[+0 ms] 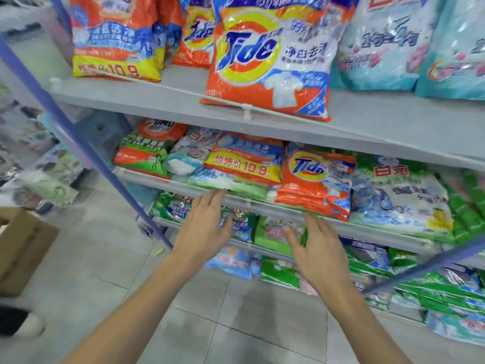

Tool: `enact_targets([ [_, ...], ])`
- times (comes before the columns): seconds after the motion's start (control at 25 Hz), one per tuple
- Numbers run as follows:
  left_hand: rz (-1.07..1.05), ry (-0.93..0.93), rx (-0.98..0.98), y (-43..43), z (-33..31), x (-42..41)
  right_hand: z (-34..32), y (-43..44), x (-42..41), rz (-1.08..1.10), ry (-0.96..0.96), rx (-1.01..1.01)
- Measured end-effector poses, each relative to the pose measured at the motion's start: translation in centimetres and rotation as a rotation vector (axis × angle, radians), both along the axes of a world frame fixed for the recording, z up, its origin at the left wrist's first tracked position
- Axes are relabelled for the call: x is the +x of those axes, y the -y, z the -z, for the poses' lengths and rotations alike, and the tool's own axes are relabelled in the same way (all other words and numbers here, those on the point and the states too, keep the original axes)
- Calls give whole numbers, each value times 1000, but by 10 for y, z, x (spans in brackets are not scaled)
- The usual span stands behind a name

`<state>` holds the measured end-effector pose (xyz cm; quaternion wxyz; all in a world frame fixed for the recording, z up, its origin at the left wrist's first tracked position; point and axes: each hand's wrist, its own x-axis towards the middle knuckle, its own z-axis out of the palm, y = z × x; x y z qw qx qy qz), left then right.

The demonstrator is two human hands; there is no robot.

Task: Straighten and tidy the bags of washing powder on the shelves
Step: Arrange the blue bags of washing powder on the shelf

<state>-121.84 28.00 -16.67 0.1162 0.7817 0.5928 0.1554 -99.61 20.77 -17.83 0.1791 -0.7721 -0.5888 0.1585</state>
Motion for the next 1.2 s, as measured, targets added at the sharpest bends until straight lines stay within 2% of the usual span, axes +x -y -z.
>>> enact_targets([
  [0.28,-185,97,32,-72,49,-52,28,-89,-74,-81,-342,102],
  [0.48,-209,109,82,-145,76,-97,41,-165,-137,-110,-447,189],
  [0.64,-98,14,102,-198,90,-126,50,-215,-183,-184,-417,214],
  [0.68,-70,4,108,-210,91,-132,53,-227,-192,-207,-348,218],
  [0.84,80,39,114,-239,97,-140,69,-258,-201,-197,143,229],
  [1.0,155,177,238,-254,116,-156,82,-256,-193,-101,293,292],
  [1.08,158,236,279,-256,118,-159,80,-253,-187,-42,308,265],
  [1.2,154,296,369,-257,108,-149,49,-258,-178,-13,46,59],
])
